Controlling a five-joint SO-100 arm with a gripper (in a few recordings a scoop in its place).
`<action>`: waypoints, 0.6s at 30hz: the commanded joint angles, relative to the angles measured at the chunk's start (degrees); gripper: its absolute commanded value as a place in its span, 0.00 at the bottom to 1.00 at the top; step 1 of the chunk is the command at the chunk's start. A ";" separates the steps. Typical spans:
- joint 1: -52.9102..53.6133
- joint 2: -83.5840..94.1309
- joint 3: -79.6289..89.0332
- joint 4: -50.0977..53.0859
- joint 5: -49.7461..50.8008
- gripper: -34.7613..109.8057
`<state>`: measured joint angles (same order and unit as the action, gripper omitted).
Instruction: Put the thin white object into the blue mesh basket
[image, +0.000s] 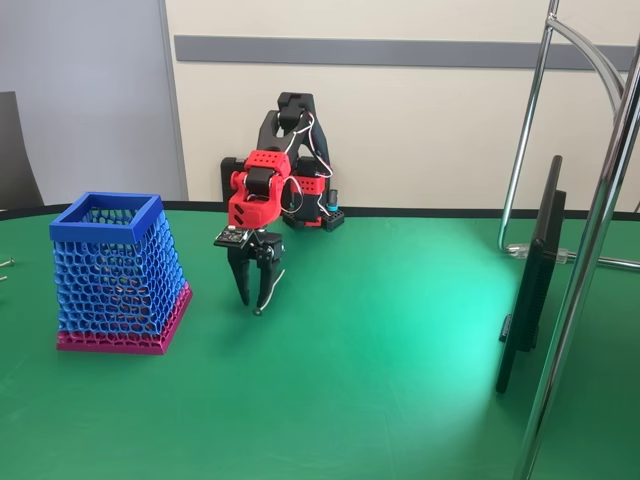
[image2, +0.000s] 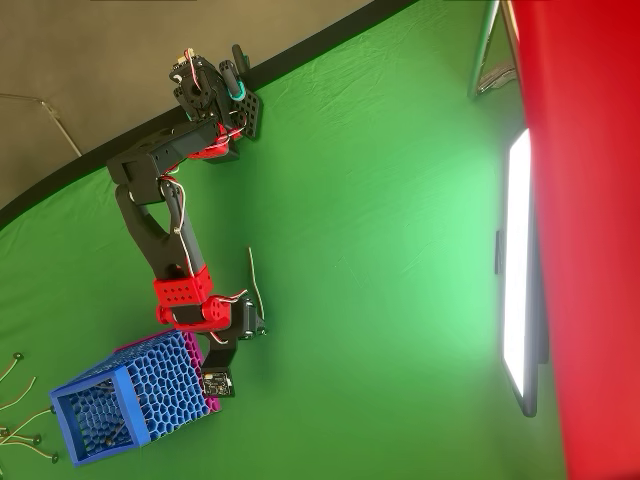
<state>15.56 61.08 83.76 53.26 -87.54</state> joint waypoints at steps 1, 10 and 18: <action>-0.35 0.18 -2.90 0.97 0.88 0.33; 0.00 -0.97 -4.57 2.29 1.05 0.32; -0.62 -1.67 -5.62 2.29 0.79 0.31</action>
<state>15.56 58.97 80.16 55.28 -86.31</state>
